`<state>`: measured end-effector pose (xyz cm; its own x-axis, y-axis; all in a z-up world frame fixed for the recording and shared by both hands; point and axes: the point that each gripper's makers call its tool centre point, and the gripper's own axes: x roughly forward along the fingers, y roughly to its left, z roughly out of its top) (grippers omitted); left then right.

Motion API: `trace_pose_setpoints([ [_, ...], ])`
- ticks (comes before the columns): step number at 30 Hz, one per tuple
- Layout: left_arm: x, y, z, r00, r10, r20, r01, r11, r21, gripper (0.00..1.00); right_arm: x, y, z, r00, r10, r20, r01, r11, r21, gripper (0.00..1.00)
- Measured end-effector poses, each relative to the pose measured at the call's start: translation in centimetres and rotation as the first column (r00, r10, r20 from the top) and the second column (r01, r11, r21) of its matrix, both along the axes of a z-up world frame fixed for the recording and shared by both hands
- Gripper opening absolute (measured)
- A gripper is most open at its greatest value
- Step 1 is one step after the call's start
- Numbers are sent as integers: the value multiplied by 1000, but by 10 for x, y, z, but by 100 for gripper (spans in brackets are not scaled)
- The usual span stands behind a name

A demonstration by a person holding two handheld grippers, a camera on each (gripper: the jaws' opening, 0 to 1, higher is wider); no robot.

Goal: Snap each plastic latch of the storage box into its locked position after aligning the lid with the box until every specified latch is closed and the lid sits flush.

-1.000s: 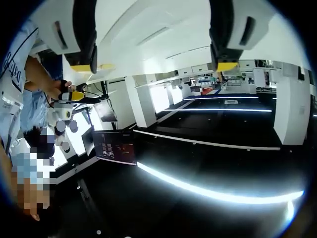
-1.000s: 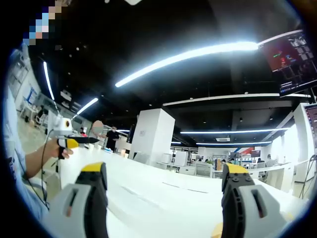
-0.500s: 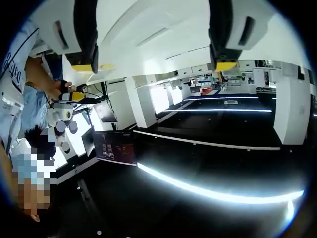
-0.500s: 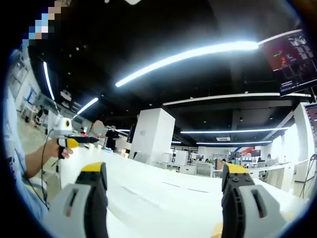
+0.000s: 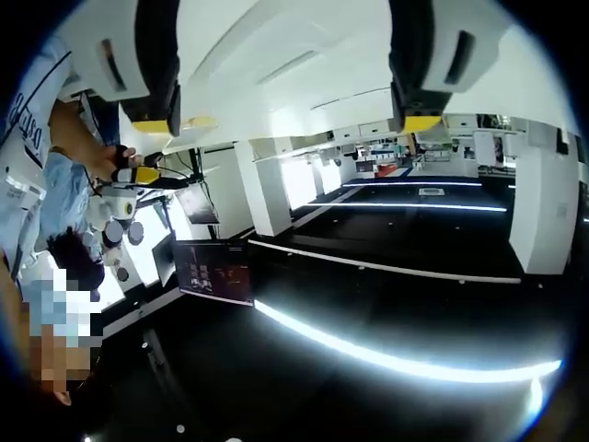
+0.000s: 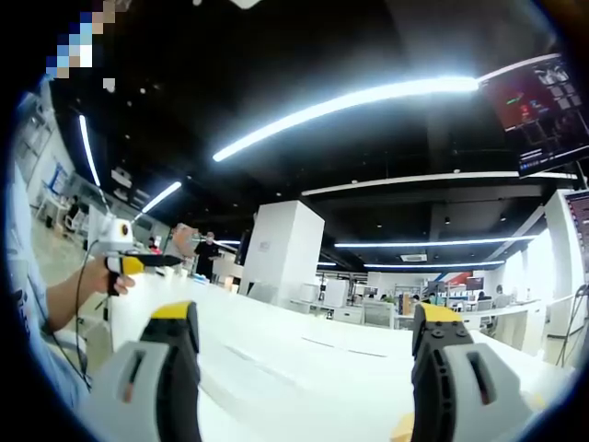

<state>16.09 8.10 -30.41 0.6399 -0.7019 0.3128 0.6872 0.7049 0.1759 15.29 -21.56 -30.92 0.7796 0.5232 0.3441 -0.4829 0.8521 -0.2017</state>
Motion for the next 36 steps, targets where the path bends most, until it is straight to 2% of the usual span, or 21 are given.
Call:
trace_pose_setpoints([
  [14, -2, -3, -1, 1000, -18, -6, 18, 1000, -6, 95, -2, -1, 1, 1000, 5, -2, -5, 1000, 4, 96],
  [27, -3, -7, -4, 999, -34, -22, 35, 999, 17, 96, -3, -4, 4, 1000, -7, 5, 7, 1000, 12, 97],
  [32, -6, -15, 6, 997, -72, -12, 72, 997, -19, 93, -7, -8, 8, 1000, -13, 15, 13, 1000, 18, 97],
  [36, -5, -22, 11, 996, -84, -15, 84, 996, -17, 94, -8, -13, 10, 1000, -20, 20, 19, 999, 30, 97],
])
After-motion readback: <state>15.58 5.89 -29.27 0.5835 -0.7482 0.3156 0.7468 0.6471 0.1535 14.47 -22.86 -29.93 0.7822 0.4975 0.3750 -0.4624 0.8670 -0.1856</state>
